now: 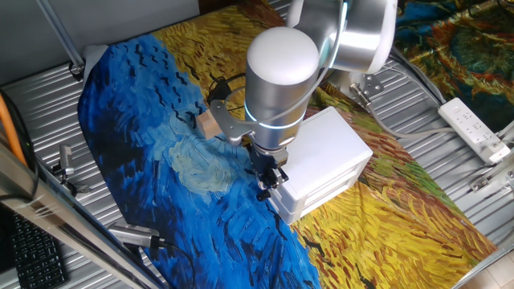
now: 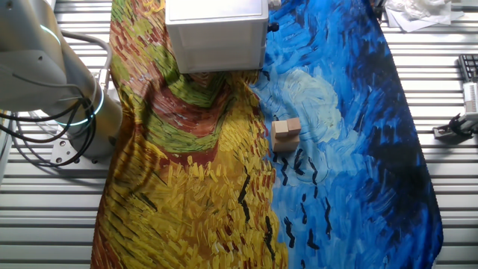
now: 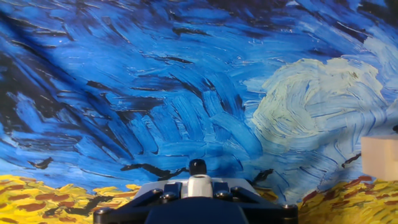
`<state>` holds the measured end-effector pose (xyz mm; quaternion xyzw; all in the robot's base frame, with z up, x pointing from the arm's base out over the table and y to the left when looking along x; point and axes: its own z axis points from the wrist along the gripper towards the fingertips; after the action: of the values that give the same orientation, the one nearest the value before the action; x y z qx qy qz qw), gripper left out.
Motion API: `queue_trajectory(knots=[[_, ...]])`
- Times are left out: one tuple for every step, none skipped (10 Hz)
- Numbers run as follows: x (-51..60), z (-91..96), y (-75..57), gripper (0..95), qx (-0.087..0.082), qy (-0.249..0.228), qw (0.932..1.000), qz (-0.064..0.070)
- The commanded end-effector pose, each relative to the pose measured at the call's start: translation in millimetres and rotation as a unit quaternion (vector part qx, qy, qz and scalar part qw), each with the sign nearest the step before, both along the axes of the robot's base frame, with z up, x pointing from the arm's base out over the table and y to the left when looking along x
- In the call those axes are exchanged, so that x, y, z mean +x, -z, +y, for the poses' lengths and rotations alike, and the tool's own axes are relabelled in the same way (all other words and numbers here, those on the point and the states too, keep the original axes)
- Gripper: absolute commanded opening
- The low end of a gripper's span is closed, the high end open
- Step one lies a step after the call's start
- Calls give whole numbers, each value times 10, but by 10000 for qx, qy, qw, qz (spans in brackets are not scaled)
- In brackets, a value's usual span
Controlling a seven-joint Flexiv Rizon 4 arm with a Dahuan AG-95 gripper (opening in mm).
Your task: Take something out of a drawer
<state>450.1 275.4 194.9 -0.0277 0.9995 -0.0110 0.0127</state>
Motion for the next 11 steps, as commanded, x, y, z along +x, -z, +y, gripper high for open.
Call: queue_trajectory(knots=[[-13, -19, 17, 190, 4, -16, 10000, -1], [-15, -25, 28, 190, 1, -17, 10000, -4], [-18, -31, 42, 190, -1, -34, 10000, -20], [-16, -34, 54, 190, -6, -48, 10000, -27], [-14, -36, 69, 380, -5, -46, 10000, -35], [-11, -40, 92, 380, -4, -55, 10000, -46], [-8, -42, 109, 380, 0, -51, 10000, -50], [-6, -44, 120, 380, 5, -52, 10000, -50], [-4, -45, 131, 380, 4, -48, 10000, -50], [-1, -48, 149, 380, 10, -54, 10000, -50], [0, -50, 159, 380, 12, -56, 10000, -46]])
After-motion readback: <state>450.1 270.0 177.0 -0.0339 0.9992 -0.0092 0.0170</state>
